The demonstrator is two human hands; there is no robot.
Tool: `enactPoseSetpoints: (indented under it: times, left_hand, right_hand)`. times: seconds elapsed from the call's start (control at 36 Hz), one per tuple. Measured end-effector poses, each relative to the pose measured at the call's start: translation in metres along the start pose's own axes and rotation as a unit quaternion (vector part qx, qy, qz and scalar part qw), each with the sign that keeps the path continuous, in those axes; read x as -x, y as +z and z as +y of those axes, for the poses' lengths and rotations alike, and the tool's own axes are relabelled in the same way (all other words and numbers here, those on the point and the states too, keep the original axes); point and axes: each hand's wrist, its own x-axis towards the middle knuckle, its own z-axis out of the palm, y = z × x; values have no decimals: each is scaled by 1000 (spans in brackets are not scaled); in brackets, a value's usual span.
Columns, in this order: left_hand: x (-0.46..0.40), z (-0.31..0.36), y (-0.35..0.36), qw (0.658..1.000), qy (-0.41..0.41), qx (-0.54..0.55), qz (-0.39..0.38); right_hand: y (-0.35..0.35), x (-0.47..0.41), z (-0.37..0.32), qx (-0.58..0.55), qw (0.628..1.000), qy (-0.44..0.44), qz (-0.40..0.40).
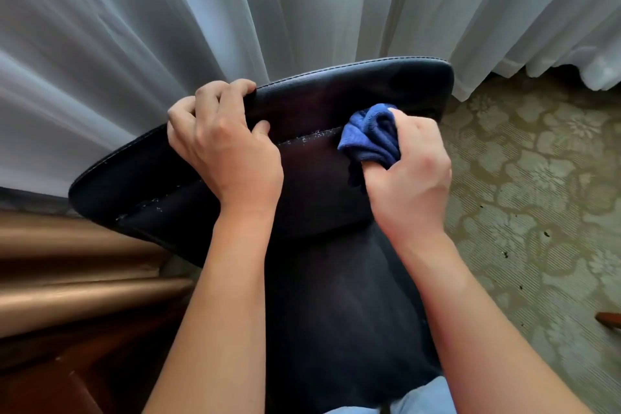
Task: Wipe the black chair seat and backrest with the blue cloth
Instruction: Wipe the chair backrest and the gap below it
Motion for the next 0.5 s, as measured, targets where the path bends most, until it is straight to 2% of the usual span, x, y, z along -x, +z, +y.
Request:
enactPoseSetpoints:
  times: [0.17,0.33,0.42,0.5]
  left_hand:
    - [-1,3,-1,1000,-6,10,1]
    - [-3,-6,-18,999,17,10,-38]
    - [-1,-11,-27,997,41,31,-53]
    - [6,-23,-35,997,38,56,-34]
  right_hand:
    - [9,12,-22,10,999,-38,-38]
    - [12,27,-34,-64,989,-77,-108]
    - [0,25,-28,-106,989,-57,-89]
    - [-12,23,-21,-105,993,-49,-36]
